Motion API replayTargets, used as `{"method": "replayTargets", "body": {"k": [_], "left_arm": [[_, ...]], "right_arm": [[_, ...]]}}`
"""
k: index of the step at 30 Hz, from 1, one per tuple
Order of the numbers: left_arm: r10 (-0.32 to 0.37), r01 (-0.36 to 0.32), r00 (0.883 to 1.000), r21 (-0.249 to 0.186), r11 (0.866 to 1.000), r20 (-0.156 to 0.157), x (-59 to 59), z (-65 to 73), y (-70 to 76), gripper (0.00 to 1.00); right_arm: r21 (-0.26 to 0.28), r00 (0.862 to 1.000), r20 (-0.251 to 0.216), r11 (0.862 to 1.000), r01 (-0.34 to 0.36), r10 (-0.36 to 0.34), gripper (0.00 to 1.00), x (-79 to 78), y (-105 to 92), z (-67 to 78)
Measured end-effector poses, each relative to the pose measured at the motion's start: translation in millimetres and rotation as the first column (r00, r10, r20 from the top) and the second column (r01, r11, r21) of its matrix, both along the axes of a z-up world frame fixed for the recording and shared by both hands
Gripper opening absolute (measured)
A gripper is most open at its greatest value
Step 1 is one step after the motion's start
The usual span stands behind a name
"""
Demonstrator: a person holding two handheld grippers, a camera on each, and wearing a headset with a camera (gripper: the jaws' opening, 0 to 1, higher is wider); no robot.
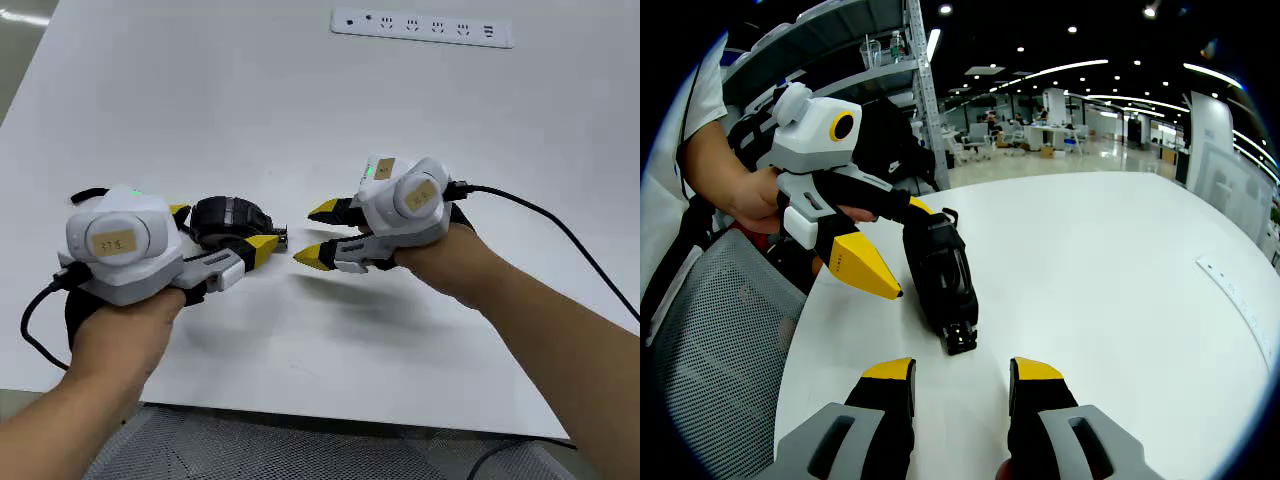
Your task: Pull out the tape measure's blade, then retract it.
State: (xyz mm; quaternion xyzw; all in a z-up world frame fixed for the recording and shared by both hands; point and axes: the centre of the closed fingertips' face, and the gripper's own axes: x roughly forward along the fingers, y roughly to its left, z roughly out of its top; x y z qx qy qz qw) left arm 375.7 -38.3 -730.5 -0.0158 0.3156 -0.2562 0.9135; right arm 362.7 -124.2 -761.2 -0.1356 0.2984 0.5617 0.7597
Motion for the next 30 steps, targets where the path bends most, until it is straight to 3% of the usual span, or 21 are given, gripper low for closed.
{"method": "replayTargets", "body": {"k": [5, 11, 17, 23, 30], "left_arm": [[-0.06, 0.06, 0.998, 0.029, 0.998, 0.011, -7.8, 2.4, 3.1, 0.69], [-0.111, 0.111, 0.994, 0.033, 0.993, 0.011, -16.5, 4.3, 8.9, 0.72], [-0.15, 0.149, 0.988, 0.036, 0.988, 0.021, -25.2, 9.2, 13.1, 0.78], [-0.193, 0.192, 0.981, 0.047, 0.98, 0.014, -35.4, 10.5, 16.6, 0.81], [-0.23, 0.23, 0.973, 0.053, 0.972, 0.007, -45.4, 11.0, 17.8, 0.84]], "right_arm": [[0.005, 0.999, 0.003, 0.999, 0.035, -0.035, 0.37, -4.9, -12.5, 8.6], [-0.026, 0.998, 0.023, 0.998, 0.052, -0.051, 0.43, -14.7, -29.4, 13.7], [-0.021, 0.995, 0.023, 0.995, 0.101, -0.101, 0.49, -22.2, -48.1, 19.0], [-0.03, 0.989, 0.028, 0.988, 0.149, -0.148, 0.55, -30.6, -70.4, 20.9], [-0.014, 0.975, 0.002, 0.975, 0.22, -0.22, 0.61, -39.8, -93.5, 20.8]]}}
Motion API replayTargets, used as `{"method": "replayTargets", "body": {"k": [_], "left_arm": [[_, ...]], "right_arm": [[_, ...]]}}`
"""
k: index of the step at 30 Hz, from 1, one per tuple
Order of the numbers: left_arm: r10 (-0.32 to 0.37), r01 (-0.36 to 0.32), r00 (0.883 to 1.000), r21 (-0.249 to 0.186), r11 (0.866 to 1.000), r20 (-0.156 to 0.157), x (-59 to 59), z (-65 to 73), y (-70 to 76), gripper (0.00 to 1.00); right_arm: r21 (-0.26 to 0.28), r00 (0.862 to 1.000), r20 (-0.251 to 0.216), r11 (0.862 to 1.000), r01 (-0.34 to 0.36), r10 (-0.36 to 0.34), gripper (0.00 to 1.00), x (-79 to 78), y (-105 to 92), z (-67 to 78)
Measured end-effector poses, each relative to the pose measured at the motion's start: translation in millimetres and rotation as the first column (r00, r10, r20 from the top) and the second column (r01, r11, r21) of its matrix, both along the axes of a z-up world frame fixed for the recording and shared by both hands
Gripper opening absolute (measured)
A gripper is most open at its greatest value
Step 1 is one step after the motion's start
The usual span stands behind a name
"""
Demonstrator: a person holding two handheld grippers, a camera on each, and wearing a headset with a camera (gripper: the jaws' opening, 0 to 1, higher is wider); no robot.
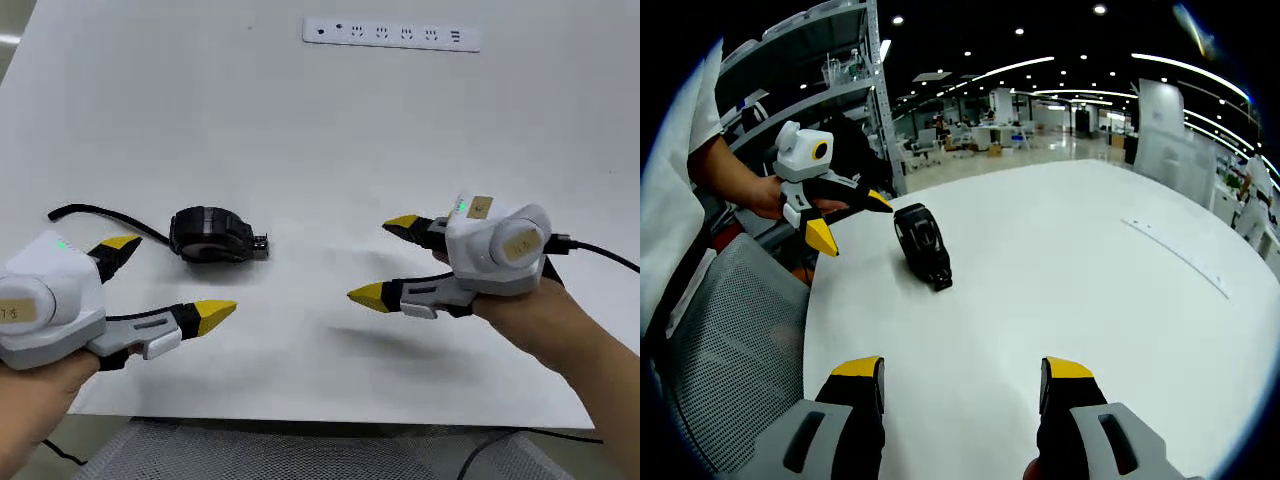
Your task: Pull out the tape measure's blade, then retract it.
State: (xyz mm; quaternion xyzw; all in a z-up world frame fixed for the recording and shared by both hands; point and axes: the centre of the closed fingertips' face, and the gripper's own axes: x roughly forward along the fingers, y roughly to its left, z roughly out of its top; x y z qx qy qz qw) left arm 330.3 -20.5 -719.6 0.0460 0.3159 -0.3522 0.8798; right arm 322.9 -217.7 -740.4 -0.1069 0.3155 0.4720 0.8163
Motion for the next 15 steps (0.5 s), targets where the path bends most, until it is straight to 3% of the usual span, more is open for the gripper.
{"method": "replayTargets", "body": {"k": [6, 15], "left_arm": [[-0.047, 0.047, 0.999, 0.024, 0.999, -0.006, -12.5, -0.7, 7.5, 0.87], [-0.087, 0.088, 0.996, 0.052, 0.995, -0.011, -19.2, 1.0, 20.5, 0.9]], "right_arm": [[-0.002, 0.998, -0.001, 0.998, 0.06, -0.06, 0.63, -2.9, -19.7, 5.4], [-0.014, 0.994, 0.007, 0.993, 0.114, -0.114, 0.67, -9.0, -40.0, 13.7]]}}
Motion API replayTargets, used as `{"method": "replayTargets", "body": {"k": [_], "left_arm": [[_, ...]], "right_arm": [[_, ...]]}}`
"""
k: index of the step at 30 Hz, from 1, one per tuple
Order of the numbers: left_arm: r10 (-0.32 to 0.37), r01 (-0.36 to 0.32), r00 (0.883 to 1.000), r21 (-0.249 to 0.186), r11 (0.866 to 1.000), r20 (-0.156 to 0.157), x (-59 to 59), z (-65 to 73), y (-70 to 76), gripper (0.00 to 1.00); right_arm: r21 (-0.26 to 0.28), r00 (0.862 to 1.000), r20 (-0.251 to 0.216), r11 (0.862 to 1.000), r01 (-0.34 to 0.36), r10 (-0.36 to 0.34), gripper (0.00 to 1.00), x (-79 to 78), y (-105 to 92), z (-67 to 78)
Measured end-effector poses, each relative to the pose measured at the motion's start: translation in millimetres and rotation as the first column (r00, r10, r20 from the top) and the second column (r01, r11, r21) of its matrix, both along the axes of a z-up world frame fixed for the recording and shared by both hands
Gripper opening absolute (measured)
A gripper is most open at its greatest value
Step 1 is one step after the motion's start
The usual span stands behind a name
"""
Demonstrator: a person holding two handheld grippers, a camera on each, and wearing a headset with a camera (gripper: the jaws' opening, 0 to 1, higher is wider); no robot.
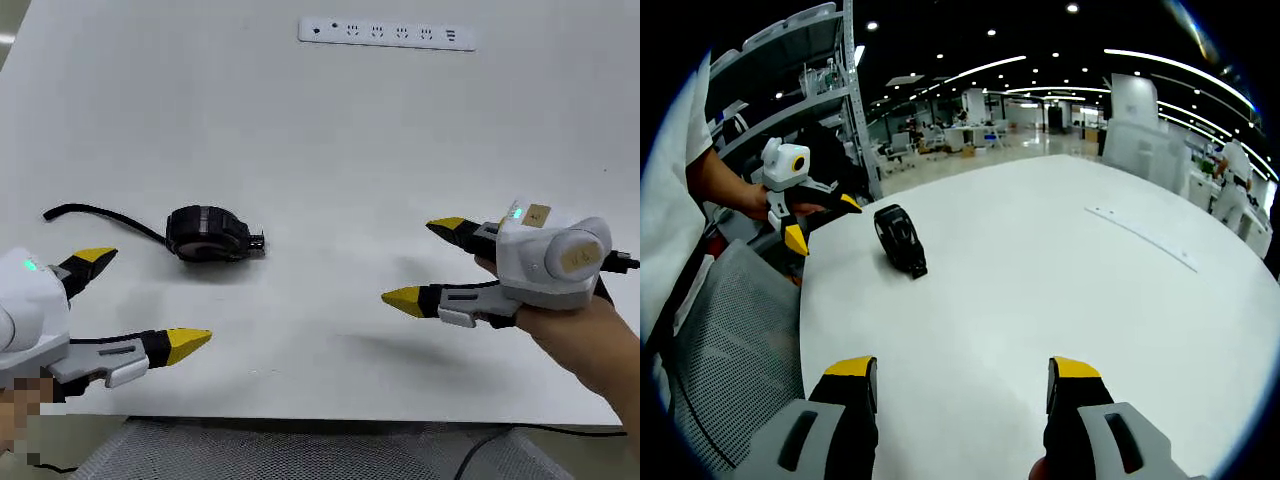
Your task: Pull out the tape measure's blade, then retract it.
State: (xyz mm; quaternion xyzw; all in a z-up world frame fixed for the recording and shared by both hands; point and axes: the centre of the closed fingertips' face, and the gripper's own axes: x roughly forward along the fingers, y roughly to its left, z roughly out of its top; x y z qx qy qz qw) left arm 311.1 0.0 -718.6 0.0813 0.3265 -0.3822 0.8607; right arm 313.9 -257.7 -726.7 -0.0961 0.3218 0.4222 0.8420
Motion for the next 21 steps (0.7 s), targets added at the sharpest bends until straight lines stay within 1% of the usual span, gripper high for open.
{"method": "replayTargets", "body": {"k": [3, 4, 7, 12, 14, 18, 21], "left_arm": [[-0.008, 0.008, 1.0, 0.006, 1.0, -0.004, -0.4, 1.1, 3.7, 0.91], [-0.011, 0.011, 1.0, 0.011, 1.0, 0.001, 0.1, 1.7, 6.0, 0.91], [-0.014, 0.014, 1.0, 0.013, 1.0, 0.002, 0.0, 3.2, 9.0, 0.92], [-0.019, 0.019, 1.0, 0.01, 1.0, -0.004, -1.8, 4.3, 12.5, 0.95], [-0.01, 0.01, 1.0, 0.01, 1.0, 0.005, -0.6, 6.3, 14.6, 0.96], [-0.016, 0.016, 1.0, 0.012, 1.0, 0.002, -3.1, 6.7, 16.1, 0.97], [-0.034, 0.034, 0.999, 0.023, 0.999, -0.003, -7.8, 6.2, 16.5, 0.98]], "right_arm": [[-0.007, 1.0, -0.002, 1.0, 0.002, -0.002, 0.68, -4.3, -4.7, 1.0], [-0.01, 1.0, -0.001, 1.0, 0.006, -0.006, 0.69, -5.7, -6.9, 1.8], [-0.017, 1.0, -0.004, 1.0, 0.016, -0.016, 0.71, -9.5, -12.0, 3.4], [-0.033, 1.0, -0.002, 0.999, 0.027, -0.027, 0.73, -15.4, -21.3, 5.6], [-0.042, 1.0, -0.001, 0.999, 0.027, -0.027, 0.74, -18.5, -24.9, 5.8], [-0.056, 1.0, -0.001, 0.998, 0.03, -0.03, 0.79, -23.9, -31.3, 5.4], [-0.055, 0.999, -0.007, 0.998, 0.033, -0.033, 0.84, -28.2, -36.4, 5.1]]}}
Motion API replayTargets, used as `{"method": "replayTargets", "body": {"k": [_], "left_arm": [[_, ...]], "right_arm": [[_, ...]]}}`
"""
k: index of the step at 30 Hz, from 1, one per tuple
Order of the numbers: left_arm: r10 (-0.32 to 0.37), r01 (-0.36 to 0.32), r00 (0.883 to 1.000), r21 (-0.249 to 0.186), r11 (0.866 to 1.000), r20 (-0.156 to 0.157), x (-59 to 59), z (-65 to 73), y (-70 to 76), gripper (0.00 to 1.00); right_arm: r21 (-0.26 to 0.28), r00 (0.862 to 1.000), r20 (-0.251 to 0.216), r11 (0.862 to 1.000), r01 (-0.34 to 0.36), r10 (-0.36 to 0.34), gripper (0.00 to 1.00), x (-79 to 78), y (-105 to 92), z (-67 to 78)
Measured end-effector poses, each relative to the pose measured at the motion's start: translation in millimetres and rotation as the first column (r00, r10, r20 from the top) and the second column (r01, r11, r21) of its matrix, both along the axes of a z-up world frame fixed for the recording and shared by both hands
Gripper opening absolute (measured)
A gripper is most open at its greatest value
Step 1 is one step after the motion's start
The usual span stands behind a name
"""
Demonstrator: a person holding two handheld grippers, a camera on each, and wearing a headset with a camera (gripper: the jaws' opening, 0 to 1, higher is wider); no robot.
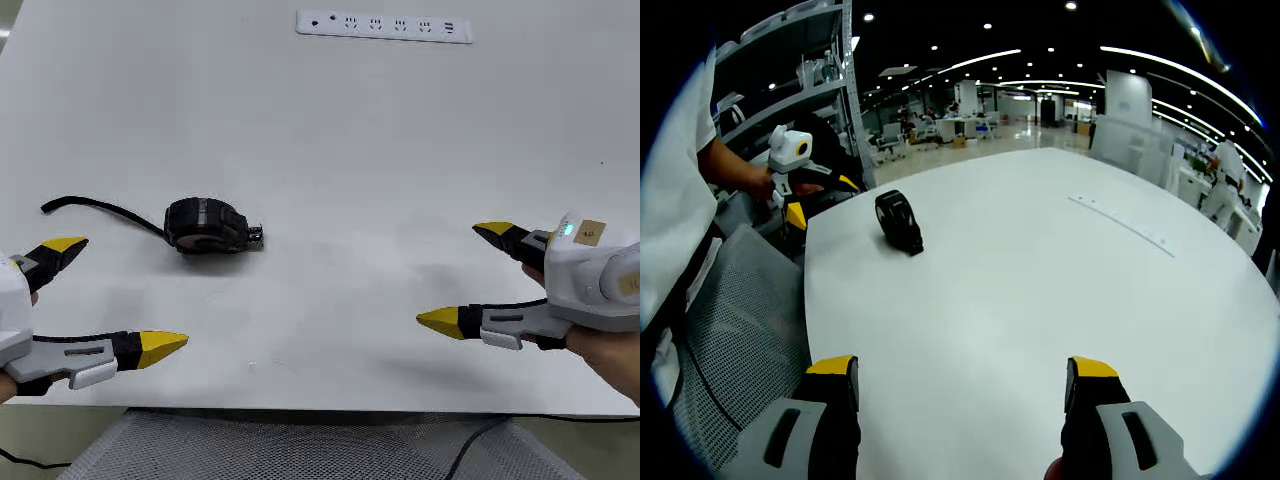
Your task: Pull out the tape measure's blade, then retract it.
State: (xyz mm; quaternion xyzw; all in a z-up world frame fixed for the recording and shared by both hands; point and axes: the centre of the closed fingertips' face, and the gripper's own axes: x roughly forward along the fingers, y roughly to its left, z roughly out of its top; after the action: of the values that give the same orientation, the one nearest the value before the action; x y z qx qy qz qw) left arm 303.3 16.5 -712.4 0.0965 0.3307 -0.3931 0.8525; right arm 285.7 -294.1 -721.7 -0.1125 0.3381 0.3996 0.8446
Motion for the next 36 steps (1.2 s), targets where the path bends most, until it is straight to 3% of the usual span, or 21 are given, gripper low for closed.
{"method": "replayTargets", "body": {"k": [5, 9, 20, 36], "left_arm": [[-0.024, 0.024, 1.0, 0.019, 1.0, -0.009, -5.4, -1.9, 2.7, 0.99], [-0.026, 0.026, 1.0, 0.002, 1.0, -0.017, -7.4, 1.8, 3.7, 0.99], [-0.023, 0.023, 1.0, 0.012, 1.0, -0.003, -13.0, 7.3, 8.5, 0.99], [-0.024, 0.024, 1.0, 0.026, 0.999, 0.012, -12.6, 10.3, 10.6, 0.99]], "right_arm": [[-0.012, 1.0, 0.002, 1.0, 0.007, -0.007, 0.91, -5.3, -6.5, -0.2], [-0.012, 1.0, 0.012, 1.0, 0.021, -0.021, 0.99, -7.6, -12.6, 1.5], [-0.034, 0.999, 0.016, 0.999, 0.035, -0.035, 0.99, -16.4, -25.7, 6.7], [-0.034, 0.999, 0.01, 0.999, 0.038, -0.038, 0.96, -18.1, -27.6, 7.1]]}}
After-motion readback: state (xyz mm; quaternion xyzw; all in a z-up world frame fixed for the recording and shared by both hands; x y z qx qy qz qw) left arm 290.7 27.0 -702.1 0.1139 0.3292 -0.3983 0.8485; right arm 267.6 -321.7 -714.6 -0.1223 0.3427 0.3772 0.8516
